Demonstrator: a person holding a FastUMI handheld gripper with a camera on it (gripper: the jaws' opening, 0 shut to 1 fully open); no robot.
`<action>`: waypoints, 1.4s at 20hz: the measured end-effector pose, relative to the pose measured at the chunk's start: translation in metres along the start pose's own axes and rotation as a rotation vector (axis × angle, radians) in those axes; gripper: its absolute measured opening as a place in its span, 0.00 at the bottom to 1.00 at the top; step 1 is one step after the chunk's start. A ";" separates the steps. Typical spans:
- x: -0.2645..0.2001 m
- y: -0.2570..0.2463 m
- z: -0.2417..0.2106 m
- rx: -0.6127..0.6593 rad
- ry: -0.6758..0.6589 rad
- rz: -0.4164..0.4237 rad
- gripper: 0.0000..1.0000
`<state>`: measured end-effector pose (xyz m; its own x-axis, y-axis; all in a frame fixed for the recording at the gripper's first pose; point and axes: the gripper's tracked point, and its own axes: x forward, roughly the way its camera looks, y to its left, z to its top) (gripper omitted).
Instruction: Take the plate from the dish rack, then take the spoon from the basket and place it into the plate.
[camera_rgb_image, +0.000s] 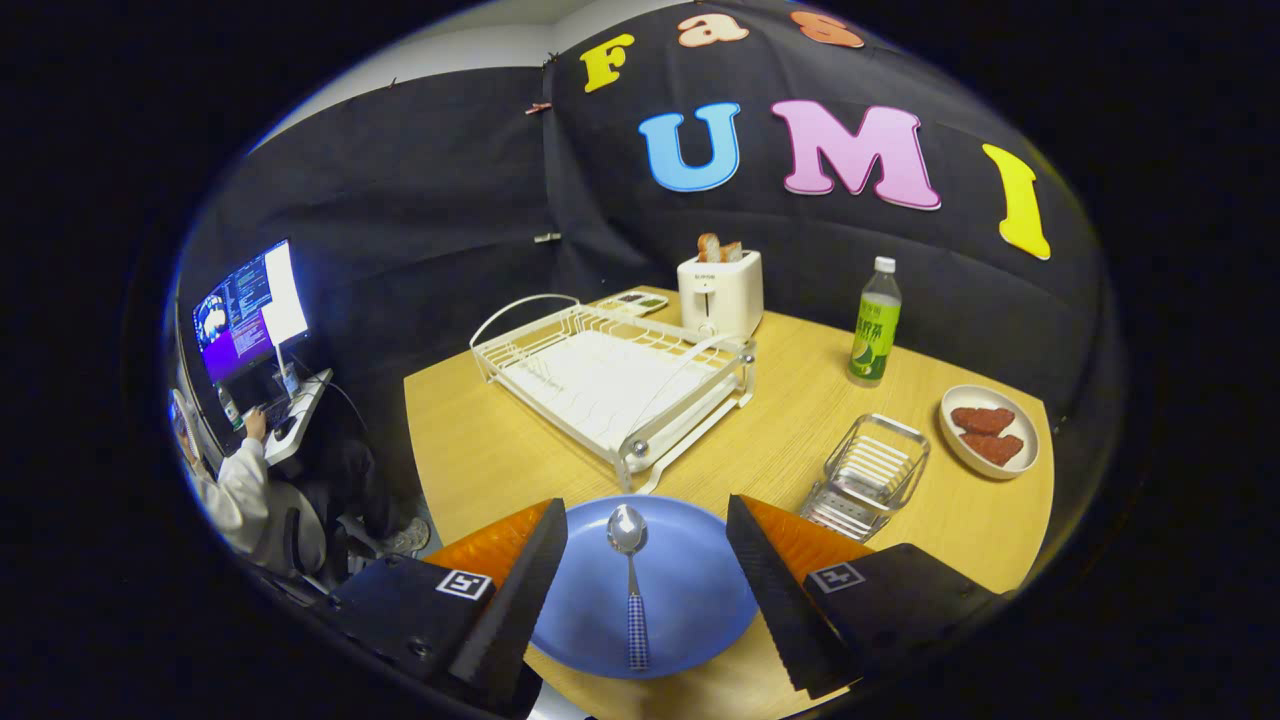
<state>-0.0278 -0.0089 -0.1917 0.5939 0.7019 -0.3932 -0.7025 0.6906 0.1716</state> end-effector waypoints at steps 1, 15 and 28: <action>-0.007 -0.006 0.012 -0.006 -0.025 -0.025 0.98; -0.102 -0.098 0.140 0.204 -0.337 -0.581 0.98; -0.162 -0.062 0.193 0.173 -0.489 -0.962 0.98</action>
<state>-0.0045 -0.1321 0.0358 0.9835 -0.1775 -0.0359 0.1806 0.9757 0.1241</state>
